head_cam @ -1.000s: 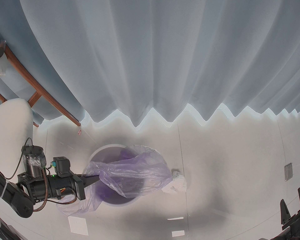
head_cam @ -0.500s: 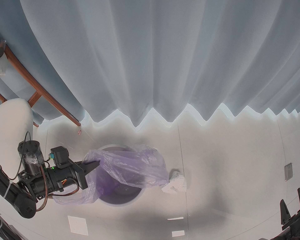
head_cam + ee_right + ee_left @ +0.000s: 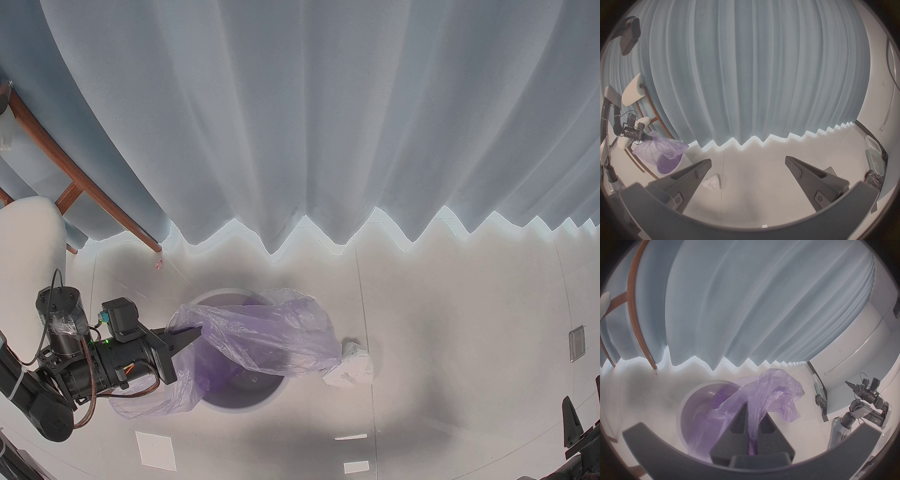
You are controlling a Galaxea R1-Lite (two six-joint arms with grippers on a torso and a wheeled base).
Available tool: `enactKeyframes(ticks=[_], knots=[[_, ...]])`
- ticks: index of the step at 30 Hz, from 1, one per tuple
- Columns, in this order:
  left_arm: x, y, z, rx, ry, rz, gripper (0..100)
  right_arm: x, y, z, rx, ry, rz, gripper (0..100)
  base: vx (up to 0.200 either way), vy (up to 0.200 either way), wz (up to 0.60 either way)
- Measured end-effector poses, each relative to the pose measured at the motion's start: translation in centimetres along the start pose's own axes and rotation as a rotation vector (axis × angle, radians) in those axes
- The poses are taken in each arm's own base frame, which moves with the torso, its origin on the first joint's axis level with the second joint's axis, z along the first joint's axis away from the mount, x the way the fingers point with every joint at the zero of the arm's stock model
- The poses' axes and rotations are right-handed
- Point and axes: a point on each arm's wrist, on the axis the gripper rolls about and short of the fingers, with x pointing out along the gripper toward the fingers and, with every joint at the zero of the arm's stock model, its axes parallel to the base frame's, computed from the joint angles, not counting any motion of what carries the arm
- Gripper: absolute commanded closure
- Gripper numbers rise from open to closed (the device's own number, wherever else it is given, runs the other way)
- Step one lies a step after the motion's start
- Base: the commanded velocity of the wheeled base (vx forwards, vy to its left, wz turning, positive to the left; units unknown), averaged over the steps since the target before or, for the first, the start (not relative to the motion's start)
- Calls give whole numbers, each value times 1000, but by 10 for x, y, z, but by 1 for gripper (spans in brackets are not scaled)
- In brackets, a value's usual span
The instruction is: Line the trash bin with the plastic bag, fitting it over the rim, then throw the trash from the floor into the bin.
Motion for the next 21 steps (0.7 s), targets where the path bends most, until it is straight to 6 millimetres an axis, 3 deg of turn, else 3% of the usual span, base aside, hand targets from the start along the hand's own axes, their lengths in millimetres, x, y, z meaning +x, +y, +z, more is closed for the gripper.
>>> enactKeyframes(ticks=[21], knots=[[2, -3, 5, 14, -22, -15, 100, 1, 0, 2, -50, -3, 47, 0, 0, 0, 0]])
